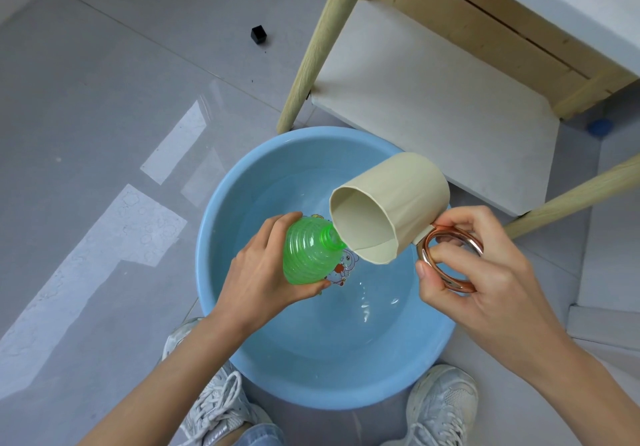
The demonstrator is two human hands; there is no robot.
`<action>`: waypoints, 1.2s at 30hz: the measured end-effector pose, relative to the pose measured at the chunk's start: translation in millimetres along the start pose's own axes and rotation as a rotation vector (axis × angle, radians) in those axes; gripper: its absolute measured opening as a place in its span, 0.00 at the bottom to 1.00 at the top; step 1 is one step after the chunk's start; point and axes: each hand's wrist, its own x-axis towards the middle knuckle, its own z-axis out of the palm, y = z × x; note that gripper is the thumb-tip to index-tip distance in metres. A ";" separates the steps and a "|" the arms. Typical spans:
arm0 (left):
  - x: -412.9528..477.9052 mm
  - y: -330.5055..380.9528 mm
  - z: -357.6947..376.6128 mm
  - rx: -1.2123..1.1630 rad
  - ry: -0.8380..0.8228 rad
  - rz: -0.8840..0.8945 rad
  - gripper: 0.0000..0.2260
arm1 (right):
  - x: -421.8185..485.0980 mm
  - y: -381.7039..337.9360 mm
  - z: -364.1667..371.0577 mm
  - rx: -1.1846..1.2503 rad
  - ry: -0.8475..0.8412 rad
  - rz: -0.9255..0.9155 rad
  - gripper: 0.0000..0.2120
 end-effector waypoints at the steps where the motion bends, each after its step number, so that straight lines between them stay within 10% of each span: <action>1: 0.3 0.3 0.0 -0.002 -0.003 -0.003 0.41 | 0.1 -0.3 0.1 -0.001 0.002 -0.001 0.14; 36: -0.7 -1.5 2.4 -0.009 -0.014 0.009 0.41 | -2.6 1.6 0.5 -0.091 0.012 -0.073 0.15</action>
